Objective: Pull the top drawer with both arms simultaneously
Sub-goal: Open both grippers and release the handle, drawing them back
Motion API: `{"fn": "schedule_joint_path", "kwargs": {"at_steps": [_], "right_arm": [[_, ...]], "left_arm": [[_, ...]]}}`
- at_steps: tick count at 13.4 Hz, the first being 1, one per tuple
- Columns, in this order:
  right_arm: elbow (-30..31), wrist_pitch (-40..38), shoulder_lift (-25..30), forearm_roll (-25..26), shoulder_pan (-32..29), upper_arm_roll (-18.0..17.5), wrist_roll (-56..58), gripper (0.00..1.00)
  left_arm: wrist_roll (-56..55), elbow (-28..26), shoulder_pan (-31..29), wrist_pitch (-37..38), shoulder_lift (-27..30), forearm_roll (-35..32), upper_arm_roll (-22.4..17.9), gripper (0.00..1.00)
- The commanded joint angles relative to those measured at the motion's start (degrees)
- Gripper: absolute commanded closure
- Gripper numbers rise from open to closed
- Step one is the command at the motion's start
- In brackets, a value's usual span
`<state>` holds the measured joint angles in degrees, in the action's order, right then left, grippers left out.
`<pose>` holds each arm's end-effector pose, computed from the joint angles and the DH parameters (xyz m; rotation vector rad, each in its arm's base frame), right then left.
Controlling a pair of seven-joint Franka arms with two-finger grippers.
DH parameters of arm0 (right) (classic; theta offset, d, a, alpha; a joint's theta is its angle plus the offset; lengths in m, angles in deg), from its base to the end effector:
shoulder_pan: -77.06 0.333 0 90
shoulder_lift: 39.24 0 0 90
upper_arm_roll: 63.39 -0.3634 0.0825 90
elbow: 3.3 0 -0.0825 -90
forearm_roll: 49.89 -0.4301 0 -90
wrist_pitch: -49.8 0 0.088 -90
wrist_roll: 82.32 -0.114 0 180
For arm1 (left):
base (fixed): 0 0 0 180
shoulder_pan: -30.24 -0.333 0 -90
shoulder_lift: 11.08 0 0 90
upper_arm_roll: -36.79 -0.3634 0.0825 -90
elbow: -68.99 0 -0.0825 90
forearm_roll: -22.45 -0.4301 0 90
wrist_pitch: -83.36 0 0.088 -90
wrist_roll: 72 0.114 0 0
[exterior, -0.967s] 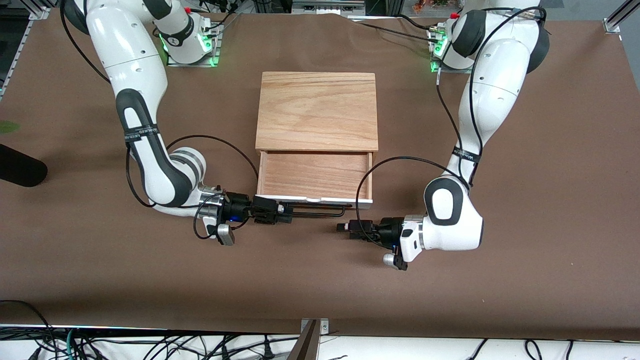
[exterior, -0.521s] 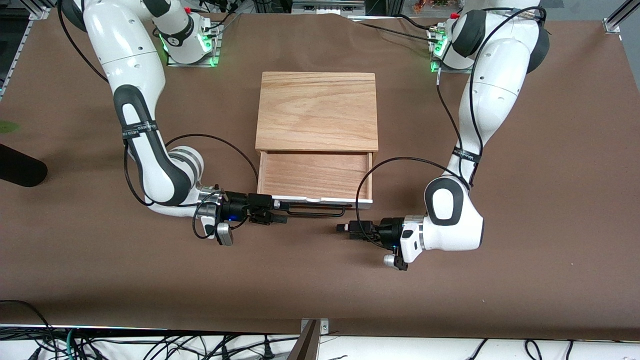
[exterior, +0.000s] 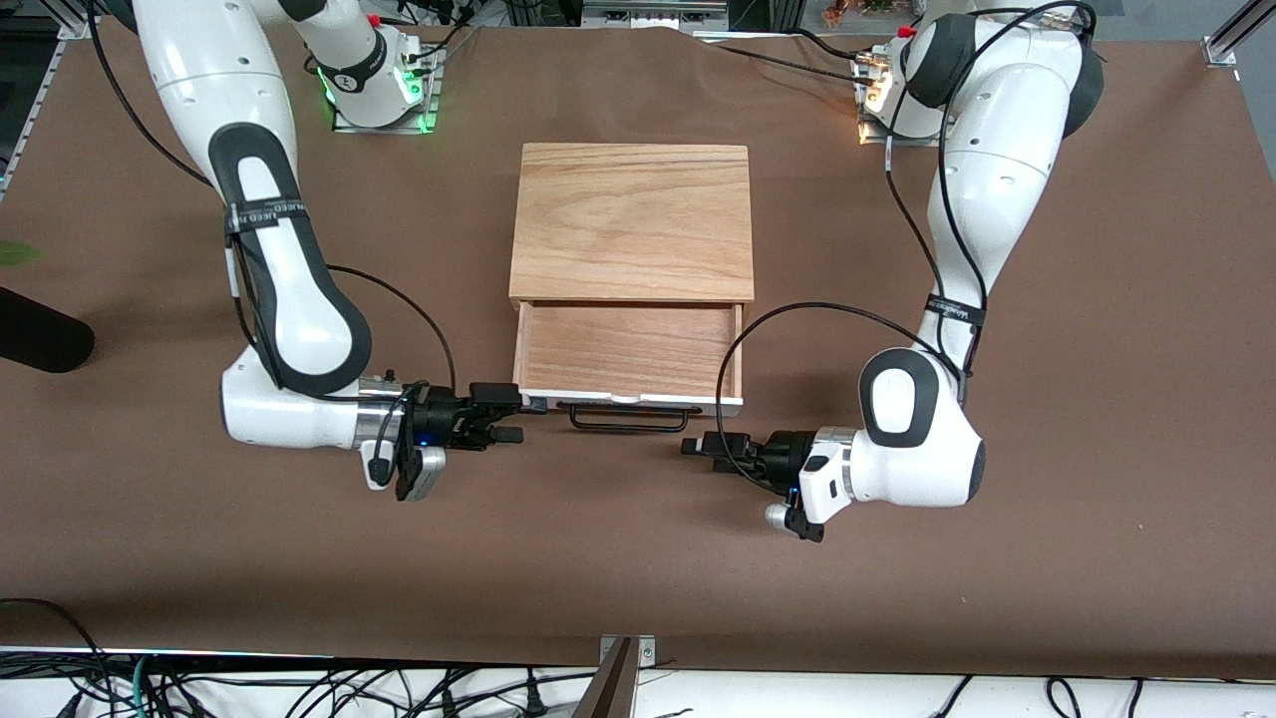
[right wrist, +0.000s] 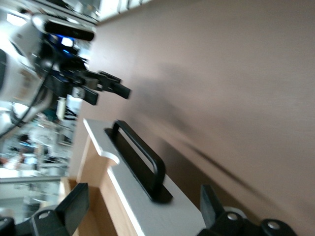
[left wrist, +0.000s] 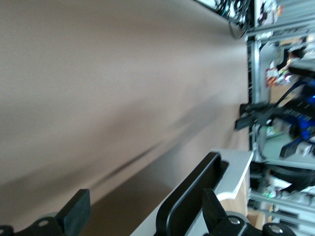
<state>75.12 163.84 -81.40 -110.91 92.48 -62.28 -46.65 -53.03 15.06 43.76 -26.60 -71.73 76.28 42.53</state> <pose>0.7686 0.2615 0.3055 -2.1801 -0.3849 -0.0859 0.8196 -0.3129 0.2510 2.1730 -0.2537 -0.0786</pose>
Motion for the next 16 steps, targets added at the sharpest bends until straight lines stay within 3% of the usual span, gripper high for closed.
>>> {"fn": "schedule_joint_path", "kwargs": {"at_steps": [1, 4, 7, 10, 11, 14, 16], "right_arm": [[0.3, -0.5, 2.8, 10.8, -0.3, 1.7, -1.5, 0.0], [0.3, -0.6, 5.8, 24.0, -0.3, 2.3, -1.6, 0.0], [0.3, -5.2, 9.3, 36.8, -0.2, 2.9, -5.8, 0.0], [0.3, -12.0, 14.2, 51.3, 0.4, 2.3, -16.9, 0.0], [0.3, -14.3, 15.4, 53.7, 0.6, 2.3, -18.9, 0.0], [0.3, -20.5, 18.4, 54.6, 0.4, 3.3, -19.1, 0.0], [0.3, -22.6, 20.2, 55.0, 0.4, 5.9, -19.3, 0.0]], "left_arm": [[-1.0, -0.5, -0.1, 3.2, 3.2, -6.8, -1.4, 0.0], [-0.9, -0.5, -0.3, 8.4, 5.1, -11.2, -4.4, 0.0], [-0.6, -0.5, -0.2, 11.2, 6.7, -11.4, -8.2, 0.0], [-0.4, -0.5, -0.2, 12.2, 9.7, -20.0, -8.8, 0.0], [-0.4, -0.6, -0.3, 12.3, 11.1, -22.7, -8.8, 0.0], [-0.4, -2.1, -0.7, 15.0, 15.8, -30.3, -8.9, 0.0], [-0.4, -2.3, -0.8, 16.5, 17.9, -35.4, -8.9, 0.0]]}}
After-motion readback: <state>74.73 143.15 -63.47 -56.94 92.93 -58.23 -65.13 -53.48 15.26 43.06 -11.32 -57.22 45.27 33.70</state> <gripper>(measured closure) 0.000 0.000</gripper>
